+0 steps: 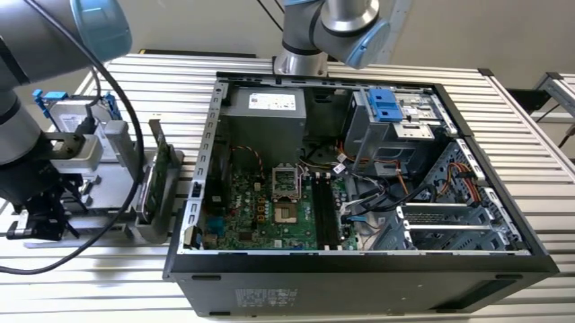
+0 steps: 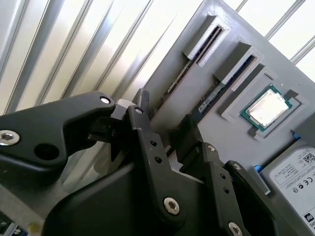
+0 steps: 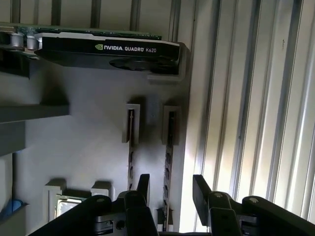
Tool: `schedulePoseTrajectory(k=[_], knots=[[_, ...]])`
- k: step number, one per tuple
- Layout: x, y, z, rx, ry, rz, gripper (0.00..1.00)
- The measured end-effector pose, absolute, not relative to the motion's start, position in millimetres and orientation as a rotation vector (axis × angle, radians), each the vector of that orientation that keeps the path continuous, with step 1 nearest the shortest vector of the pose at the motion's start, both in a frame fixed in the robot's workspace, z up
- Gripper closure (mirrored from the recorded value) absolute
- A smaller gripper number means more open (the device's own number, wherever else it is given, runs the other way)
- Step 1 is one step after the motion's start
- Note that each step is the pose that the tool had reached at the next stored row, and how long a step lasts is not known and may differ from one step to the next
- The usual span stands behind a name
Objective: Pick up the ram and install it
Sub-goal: 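Pick up the ram and move it above insertion slot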
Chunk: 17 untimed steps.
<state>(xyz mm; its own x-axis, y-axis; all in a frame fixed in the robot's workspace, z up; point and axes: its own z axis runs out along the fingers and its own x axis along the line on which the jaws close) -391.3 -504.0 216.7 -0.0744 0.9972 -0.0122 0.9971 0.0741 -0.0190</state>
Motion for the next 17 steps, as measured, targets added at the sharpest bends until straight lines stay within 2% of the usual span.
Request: schedulePoseTrajectory(k=[17], knots=[[-391.3, -502.9, 202.5, -2.135, -2.300, 0.037, 0.00]])
